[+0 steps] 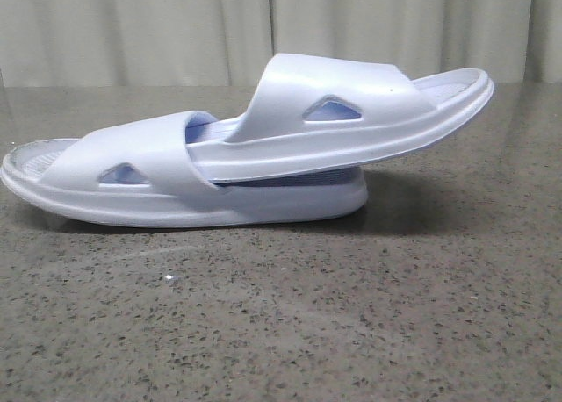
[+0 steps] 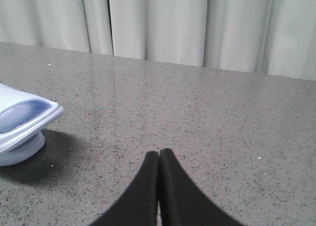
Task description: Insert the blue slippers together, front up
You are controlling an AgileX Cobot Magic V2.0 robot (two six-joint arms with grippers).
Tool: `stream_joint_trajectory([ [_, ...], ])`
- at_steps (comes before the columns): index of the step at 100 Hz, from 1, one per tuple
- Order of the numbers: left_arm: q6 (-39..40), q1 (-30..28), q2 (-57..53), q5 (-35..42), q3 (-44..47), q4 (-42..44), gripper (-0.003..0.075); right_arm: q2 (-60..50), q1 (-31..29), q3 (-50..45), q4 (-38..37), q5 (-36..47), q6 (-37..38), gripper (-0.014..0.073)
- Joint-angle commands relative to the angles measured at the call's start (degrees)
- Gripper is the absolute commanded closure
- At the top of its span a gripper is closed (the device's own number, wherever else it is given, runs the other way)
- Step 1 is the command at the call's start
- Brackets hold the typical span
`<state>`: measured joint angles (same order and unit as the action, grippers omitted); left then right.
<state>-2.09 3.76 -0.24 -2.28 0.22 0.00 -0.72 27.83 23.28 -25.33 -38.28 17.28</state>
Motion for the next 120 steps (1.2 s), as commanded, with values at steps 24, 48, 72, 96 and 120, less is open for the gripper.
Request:
stream_joint_trajectory([
  [24, 0.66, 0.42, -1.72, 3.91, 0.33, 0.0, 0.0705, -0.42, -0.29, 1.18, -1.86, 4.08, 0.19, 0.0697],
  [48, 0.66, 0.42, -1.72, 3.91, 0.33, 0.0, 0.0704, -0.42, -0.29, 1.18, -1.86, 4.08, 0.19, 0.0697],
  [72, 0.66, 0.42, -1.72, 3.91, 0.33, 0.0, 0.0704, -0.42, -0.29, 1.18, -1.86, 4.08, 0.19, 0.0697],
  [96, 0.66, 0.42, -1.72, 3.91, 0.33, 0.0, 0.0704, -0.42, -1.51, 0.15, -1.89, 9.96, 0.19, 0.0697],
  [120, 0.66, 0.42, -1.72, 3.91, 0.33, 0.0, 0.0704, -0.42, -12.51, -7.76, 5.79, 23.58, 0.19, 0.0697],
])
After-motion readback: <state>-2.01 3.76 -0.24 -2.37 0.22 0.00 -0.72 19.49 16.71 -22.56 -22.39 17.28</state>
